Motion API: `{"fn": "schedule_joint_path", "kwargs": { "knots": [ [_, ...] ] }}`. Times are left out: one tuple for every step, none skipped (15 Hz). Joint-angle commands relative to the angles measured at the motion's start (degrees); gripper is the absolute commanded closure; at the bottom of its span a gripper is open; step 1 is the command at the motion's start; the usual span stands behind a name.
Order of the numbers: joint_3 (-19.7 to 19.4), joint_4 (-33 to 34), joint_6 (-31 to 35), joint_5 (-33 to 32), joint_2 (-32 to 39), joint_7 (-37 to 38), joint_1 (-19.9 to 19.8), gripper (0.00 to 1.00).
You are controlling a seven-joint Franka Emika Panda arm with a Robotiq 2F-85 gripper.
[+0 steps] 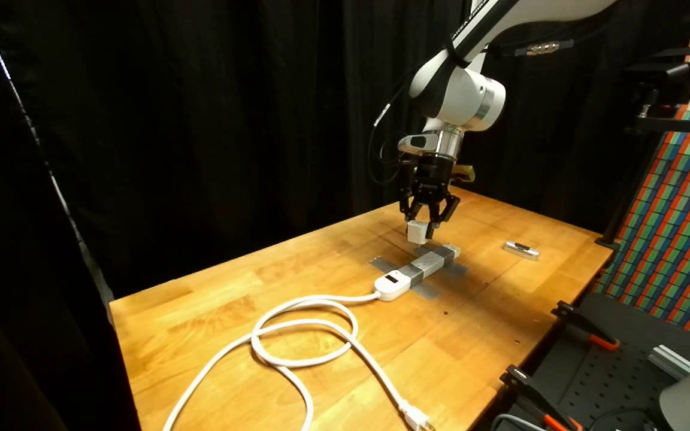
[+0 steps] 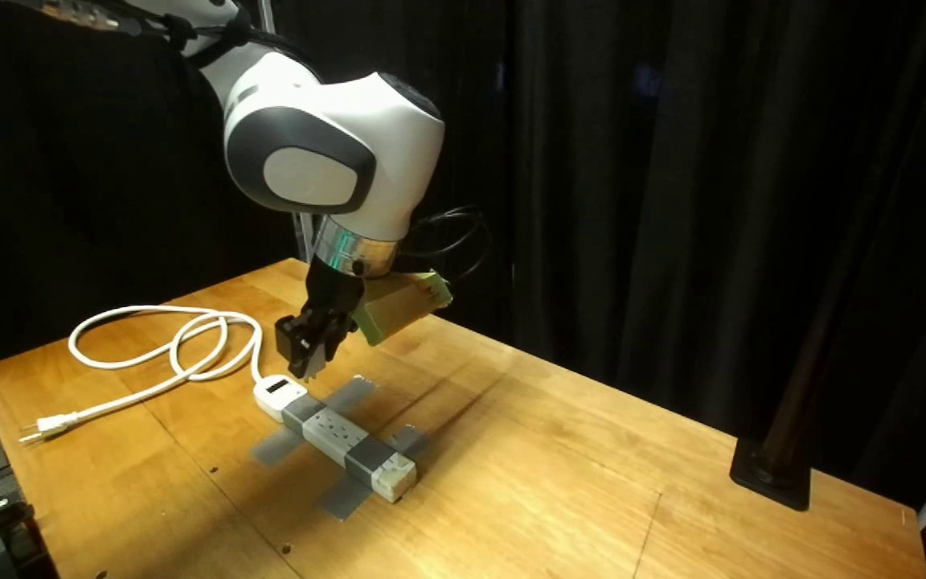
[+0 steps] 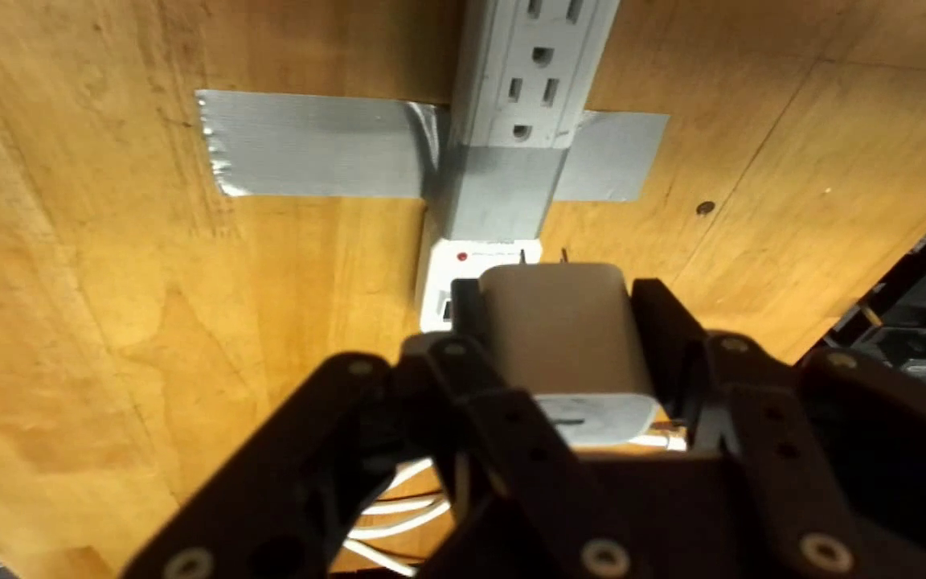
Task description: Put the charger head on a slot on the extension cord
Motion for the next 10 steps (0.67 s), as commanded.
{"fn": "schedule_joint_path", "kwargs": {
  "knots": [
    [-0.38,2.75,0.95,1.89,2.69,-3.08,-0.55,0.77],
    [-0.44,2.99,1.16,1.73,3.21,-3.2,-0.72,0.77],
    [-0.49,3.32,1.04,1.75,3.76,-3.48,-1.06,0.77],
    [-0.56,3.66,0.58,1.68,4.3,-3.53,-1.34,0.77],
    [-0.71,4.12,-0.11,1.41,4.97,-3.5,-1.61,0.77],
    [-0.76,4.32,-0.33,1.41,5.47,-3.55,-1.93,0.77],
    [-0.82,4.4,-0.64,1.36,5.83,-3.61,-2.27,0.77],
    [-0.78,4.38,-0.47,1.51,6.11,-3.8,-2.6,0.77],
    [-0.69,4.38,-0.2,1.68,6.47,-4.24,-3.0,0.77],
    [-0.66,4.37,-0.02,1.74,6.76,-4.46,-3.3,0.77]
  ]
}}
